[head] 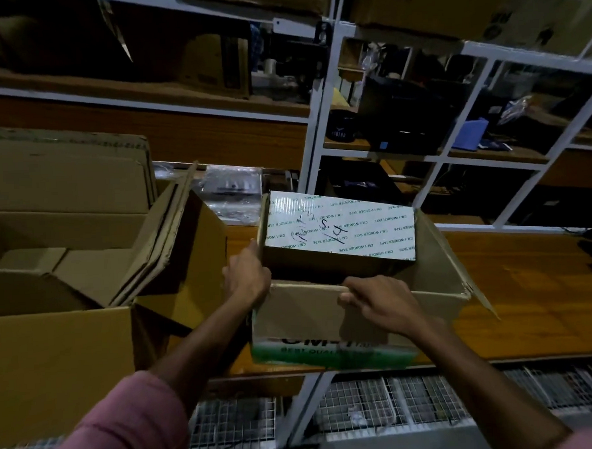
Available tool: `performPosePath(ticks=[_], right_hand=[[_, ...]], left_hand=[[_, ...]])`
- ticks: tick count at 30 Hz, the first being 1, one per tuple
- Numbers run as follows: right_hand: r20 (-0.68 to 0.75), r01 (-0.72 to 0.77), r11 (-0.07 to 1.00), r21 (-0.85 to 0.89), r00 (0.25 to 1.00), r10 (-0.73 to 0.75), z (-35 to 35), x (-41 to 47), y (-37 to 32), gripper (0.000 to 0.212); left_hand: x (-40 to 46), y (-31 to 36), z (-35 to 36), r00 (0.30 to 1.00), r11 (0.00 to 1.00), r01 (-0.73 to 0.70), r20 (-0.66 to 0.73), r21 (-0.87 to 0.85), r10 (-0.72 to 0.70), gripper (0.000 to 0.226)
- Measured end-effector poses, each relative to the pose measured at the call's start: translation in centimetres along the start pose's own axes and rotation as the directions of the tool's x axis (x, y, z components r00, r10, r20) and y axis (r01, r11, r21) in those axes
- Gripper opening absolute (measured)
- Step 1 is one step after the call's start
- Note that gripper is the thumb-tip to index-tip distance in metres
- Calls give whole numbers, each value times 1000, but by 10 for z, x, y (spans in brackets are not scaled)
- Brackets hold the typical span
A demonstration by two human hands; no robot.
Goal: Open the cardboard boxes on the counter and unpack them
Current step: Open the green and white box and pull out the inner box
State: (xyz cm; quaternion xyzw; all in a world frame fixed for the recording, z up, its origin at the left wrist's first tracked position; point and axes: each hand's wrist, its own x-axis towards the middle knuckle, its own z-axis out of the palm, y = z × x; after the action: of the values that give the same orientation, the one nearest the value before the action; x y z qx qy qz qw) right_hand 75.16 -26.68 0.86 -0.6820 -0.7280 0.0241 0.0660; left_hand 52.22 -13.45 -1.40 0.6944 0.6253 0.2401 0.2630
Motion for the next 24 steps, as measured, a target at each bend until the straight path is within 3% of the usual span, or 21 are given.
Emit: performPosePath(ticks=[2,6,9,11,13,15,17,18,21,24], right_hand=[[53,-9,999,31,999,7,-4,-4,-6,46],[123,-244,920,305,969,216,-16,1,-15,71],[178,-306,786,537,952,250,-23,16,-14,61],[308,-388,704,595,919,246,-24,33,-8,46],[462,-413,779,473,868,180,-17,59,0,34],[609,-356,902,243,780,144,-1,84,5,35],[721,-298,954,44,670,176,18,106,11,53],[726,-279,960,-9,659,198,27,114,16,67],[543,-250,966,70,822,173,36,131,26,88],[353,-197,962,191,928,120,20,142,41,93]], left_hand=[[-4,-3,-3,1000,1000,-19,13,-23,20,48],[-10,1,-11,985,982,-175,-10,-63,175,46],[-9,2,-14,924,930,-366,-131,-26,360,41],[-7,5,-15,876,892,-452,-182,12,447,38],[-4,11,-16,833,852,-522,-200,26,516,30],[1,18,-14,805,821,-569,-168,54,569,25],[5,24,-12,812,815,-572,-77,98,579,24],[7,27,-11,820,814,-568,4,125,572,24],[21,38,-6,788,785,-600,288,158,544,22],[44,46,6,756,760,-630,349,159,553,24]])
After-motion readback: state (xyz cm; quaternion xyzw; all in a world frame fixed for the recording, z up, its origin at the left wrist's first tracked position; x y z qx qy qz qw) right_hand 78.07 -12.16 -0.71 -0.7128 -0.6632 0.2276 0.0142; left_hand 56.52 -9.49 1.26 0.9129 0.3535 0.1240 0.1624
